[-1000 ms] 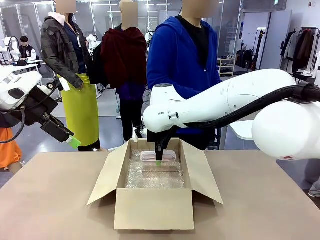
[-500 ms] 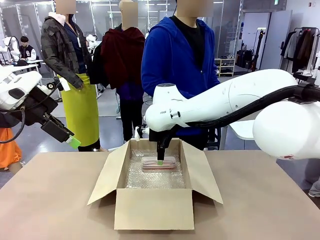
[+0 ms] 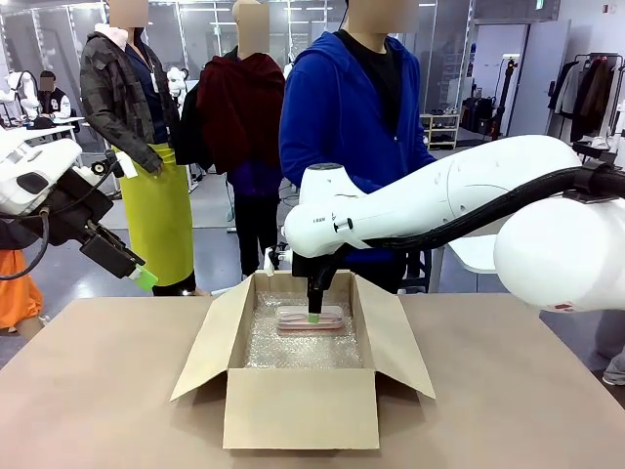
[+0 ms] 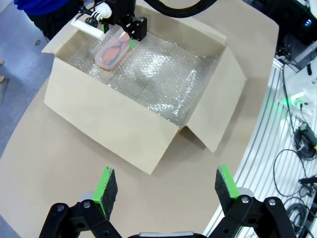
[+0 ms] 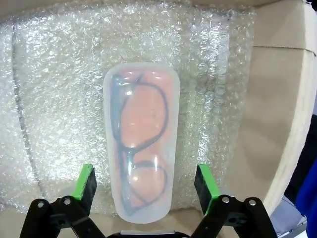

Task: Pack the glasses set securely to prepare it for shipping.
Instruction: Place the Glasses case inside the Package Box, then put the Glasses case from the right side of the table into the Package Box.

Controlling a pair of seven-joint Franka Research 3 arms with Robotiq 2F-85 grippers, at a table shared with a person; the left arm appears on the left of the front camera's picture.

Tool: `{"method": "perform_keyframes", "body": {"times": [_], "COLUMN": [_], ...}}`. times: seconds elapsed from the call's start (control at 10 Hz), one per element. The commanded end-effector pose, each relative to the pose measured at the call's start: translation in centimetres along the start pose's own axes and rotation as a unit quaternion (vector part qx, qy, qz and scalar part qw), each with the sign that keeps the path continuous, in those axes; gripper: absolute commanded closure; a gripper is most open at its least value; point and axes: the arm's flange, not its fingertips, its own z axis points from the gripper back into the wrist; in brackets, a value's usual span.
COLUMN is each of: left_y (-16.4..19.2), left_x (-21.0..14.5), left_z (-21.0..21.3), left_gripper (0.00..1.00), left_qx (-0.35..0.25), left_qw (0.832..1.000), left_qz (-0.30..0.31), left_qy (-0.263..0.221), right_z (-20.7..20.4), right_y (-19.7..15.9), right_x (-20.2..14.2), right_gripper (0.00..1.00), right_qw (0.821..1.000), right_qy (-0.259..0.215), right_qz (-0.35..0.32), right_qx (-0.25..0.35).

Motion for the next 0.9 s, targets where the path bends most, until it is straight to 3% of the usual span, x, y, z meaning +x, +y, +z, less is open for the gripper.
{"method": "perform_keyframes", "body": {"times": [0.0, 0.8], "left_y": [0.25, 0.25], "left_x": [-0.06, -0.06], "left_z": [0.17, 0.17], "left_gripper": [0.0, 0.0], "left_qx": [-0.009, -0.009], "left_qw": [1.0, 1.0], "left_qz": [-0.01, -0.01], "left_qy": [-0.01, -0.01], "right_z": [0.01, 0.0], "right_y": [0.06, 0.0], "right_x": [0.14, 0.0], "right_gripper": [0.0, 0.0], "right_qw": [1.0, 1.0], "right_qy": [-0.001, 0.0], "right_qz": [0.001, 0.0], "right_qx": [0.0, 0.0]}}
